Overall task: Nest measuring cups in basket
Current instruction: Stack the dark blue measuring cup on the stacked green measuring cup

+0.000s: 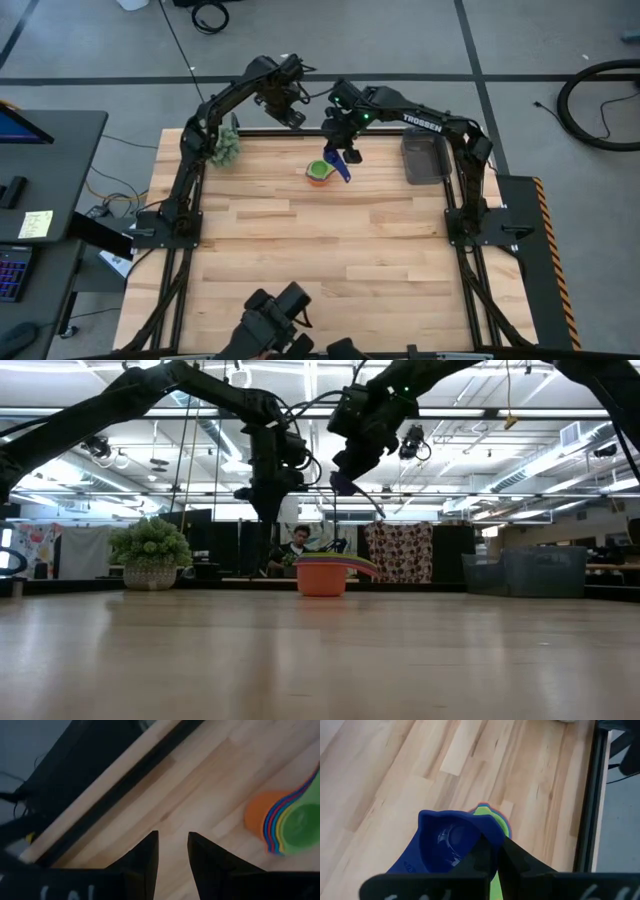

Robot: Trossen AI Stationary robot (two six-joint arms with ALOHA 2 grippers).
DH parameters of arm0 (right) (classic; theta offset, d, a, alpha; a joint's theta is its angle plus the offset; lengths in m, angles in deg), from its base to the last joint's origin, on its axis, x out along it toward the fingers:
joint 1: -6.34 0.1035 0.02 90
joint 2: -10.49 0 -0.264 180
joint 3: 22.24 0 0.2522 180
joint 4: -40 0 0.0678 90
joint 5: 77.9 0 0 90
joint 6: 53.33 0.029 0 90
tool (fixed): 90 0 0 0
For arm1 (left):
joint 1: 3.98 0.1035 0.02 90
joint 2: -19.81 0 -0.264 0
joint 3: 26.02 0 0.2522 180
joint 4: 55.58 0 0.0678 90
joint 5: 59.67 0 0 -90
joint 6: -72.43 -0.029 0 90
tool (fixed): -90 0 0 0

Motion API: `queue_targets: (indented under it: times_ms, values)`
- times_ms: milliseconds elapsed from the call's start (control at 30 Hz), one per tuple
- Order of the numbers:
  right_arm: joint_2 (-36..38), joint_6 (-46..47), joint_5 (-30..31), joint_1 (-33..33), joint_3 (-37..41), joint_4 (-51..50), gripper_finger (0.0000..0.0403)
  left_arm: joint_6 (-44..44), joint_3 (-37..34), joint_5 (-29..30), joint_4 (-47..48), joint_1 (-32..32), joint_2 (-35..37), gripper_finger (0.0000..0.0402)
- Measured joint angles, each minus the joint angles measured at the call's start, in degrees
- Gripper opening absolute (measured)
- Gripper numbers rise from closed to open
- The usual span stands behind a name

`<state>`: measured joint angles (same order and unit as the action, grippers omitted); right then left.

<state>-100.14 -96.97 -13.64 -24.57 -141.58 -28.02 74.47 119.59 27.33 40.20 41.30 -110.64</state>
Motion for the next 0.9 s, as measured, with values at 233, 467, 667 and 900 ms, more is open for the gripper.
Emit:
queue_targets:
  times_ms: [233, 467, 667, 900]
  values:
    - [0.1, -0.3, 0.7, -1.3, -2.3, -6.6, 0.0016, 0.2, -7.6, -4.7, -13.5, -2.1, 0.0, 0.0109]
    - [0.2, -0.6, 0.7, -4.2, -6.8, -11.0, 0.0016, -1.5, -14.0, -5.5, -14.6, -6.7, 0.0, 0.0109]
    - [0.2, -1.2, 0.6, -6.0, -9.9, -13.0, 0.0016, -5.5, -19.0, -5.5, -23.1, -11.1, -0.1, 0.0109]
    - [0.3, -1.4, 1.8, -6.8, -10.9, -15.8, 0.0016, -6.9, -22.4, -5.5, -30.8, -12.6, -0.1, 0.0109]
